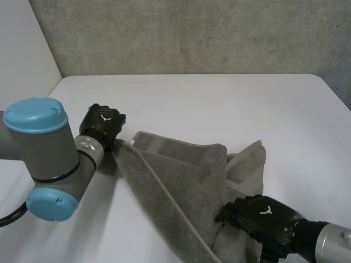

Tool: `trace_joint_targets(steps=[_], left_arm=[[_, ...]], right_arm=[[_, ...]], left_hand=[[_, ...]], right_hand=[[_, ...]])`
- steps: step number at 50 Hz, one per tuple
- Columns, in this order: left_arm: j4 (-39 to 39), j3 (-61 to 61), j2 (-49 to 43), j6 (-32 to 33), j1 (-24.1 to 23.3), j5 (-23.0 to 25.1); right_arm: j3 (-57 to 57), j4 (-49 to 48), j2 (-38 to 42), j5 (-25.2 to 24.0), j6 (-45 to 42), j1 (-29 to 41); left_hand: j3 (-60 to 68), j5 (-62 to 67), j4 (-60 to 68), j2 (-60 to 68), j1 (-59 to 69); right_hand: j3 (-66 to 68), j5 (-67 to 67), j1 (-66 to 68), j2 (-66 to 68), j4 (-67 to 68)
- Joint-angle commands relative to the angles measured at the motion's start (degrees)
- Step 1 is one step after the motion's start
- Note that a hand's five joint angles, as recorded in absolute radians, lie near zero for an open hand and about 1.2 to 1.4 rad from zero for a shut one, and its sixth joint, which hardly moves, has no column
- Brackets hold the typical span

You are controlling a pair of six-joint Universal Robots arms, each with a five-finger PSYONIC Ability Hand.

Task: Fold the towel.

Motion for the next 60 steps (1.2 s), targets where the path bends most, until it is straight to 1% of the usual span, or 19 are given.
trace_joint_targets(steps=[1,11,14,17,18,19,21,25,30,32,38,40,41,43,46,48,55,58,60], left_arm=[[-0.04,1.10,-0.44,-0.43,1.93,-0.09],[-0.04,0.31,-0.44,-2.80,2.20,0.00],[-0.04,-0.13,-0.53,-3.07,2.11,0.00],[-0.04,-0.39,-0.53,-3.77,2.02,0.00],[-0.13,-0.66,-0.44,-4.21,2.02,0.00],[-0.13,-0.66,-0.44,-4.21,2.02,0.00],[-0.22,-0.83,-0.09,-5.00,2.02,0.00],[-0.40,-0.92,0.53,-5.44,1.94,0.00],[-0.57,-1.01,3.60,-5.97,1.15,0.00],[-0.75,-1.62,6.84,-6.58,0.88,0.00],[-1.01,-3.47,12.57,-7.73,-0.09,0.09],[-2.32,-5.66,17.73,-8.25,-0.26,0.09],[-2.33,-5.67,17.75,-8.25,-0.26,0.09],[-4.69,-8.20,21.25,-8.34,0.18,0.26],[-6.28,-9.27,21.88,-8.34,0.35,0.35],[-9.17,-10.93,21.88,-8.34,0.70,0.62],[-9.80,-9.80,13.89,-8.43,2.29,1.94],[-9.10,-4.53,8.08,-8.52,1.94,3.87],[-7.96,4.13,2.40,-8.69,1.85,4.31]], right_arm=[[3.12,-5.56,2.22,0.06,-5.55,1.59],[4.09,-17.18,7.76,0.50,-5.38,5.10],[3.57,-21.75,10.22,1.03,-4.94,6.07],[2.69,-24.30,12.77,1.90,-4.68,7.30],[1.91,-25.17,13.64,2.34,-4.59,8.00],[1.90,-25.18,13.65,2.34,-4.59,8.00],[0.24,-26.31,15.05,2.61,-4.24,8.62],[-2.58,-26.67,14.70,3.40,-2.22,8.53],[-10.23,-26.41,10.66,7.62,7.10,7.92],[-16.09,-24.66,3.05,9.46,11.82,6.34],[-23.85,-11.73,-1.64,8.58,12.02,3.87],[-27.88,-2.02,-1.29,7.80,6.34,1.78],[-27.90,-1.97,-1.29,7.79,6.31,1.76],[-30.79,6.51,-1.20,8.84,-2.44,1.41],[-31.76,10.33,-0.85,9.55,-7.05,0.89],[-33.25,15.23,2.81,10.07,-11.87,0.45],[-36.25,15.69,13.38,12.54,-12.15,1.41],[-42.40,14.37,19.71,13.95,-11.10,3.79],[-53.59,10.70,26.01,14.99,-6.03,7.20]], left_hand=[[10.37,12.18,10.30,10.51,13.04],[10.37,12.18,10.30,10.51,13.04],[10.37,12.18,10.30,10.51,13.04],[10.37,12.18,10.30,10.51,13.04],[10.37,12.18,10.30,10.51,13.04],[10.37,12.18,10.30,10.51,13.04],[10.37,12.18,10.30,10.51,13.04],[10.37,12.18,10.30,10.51,13.04],[10.37,12.18,10.30,10.51,13.04],[10.37,12.18,10.30,10.51,13.04],[10.37,12.18,10.30,10.51,13.04],[10.37,12.18,10.30,10.51,13.04],[10.37,12.18,10.30,10.51,13.04],[10.37,12.18,10.30,10.51,13.04],[10.37,12.18,10.30,10.51,13.04],[10.37,12.18,10.30,10.51,13.04],[10.37,12.18,10.30,10.51,13.04],[10.37,12.18,10.30,10.51,13.04],[10.37,12.18,10.30,10.51,13.04]], right_hand=[[2.32,3.02,3.07,1.14,1.75],[2.49,3.20,3.24,1.32,1.93],[7.71,8.41,8.46,6.53,7.14],[18.30,19.01,19.05,17.13,17.74],[27.46,28.17,28.21,26.29,26.90],[27.56,28.26,28.31,26.38,26.99],[60.52,61.23,61.27,59.34,59.96],[65.01,65.72,65.76,63.83,64.44],[65.01,65.72,65.76,63.83,64.44],[65.01,65.72,65.76,63.83,64.44],[65.01,65.72,65.76,63.83,64.44],[65.01,65.72,65.76,63.83,64.44],[65.01,65.72,65.76,63.83,64.44],[65.01,65.72,65.76,63.83,64.44],[65.01,65.72,65.76,63.83,64.44],[65.01,65.72,65.76,63.83,64.44],[65.01,65.72,65.76,63.83,64.44],[65.01,65.72,65.76,63.83,64.44],[65.01,65.72,65.76,63.83,64.44]])
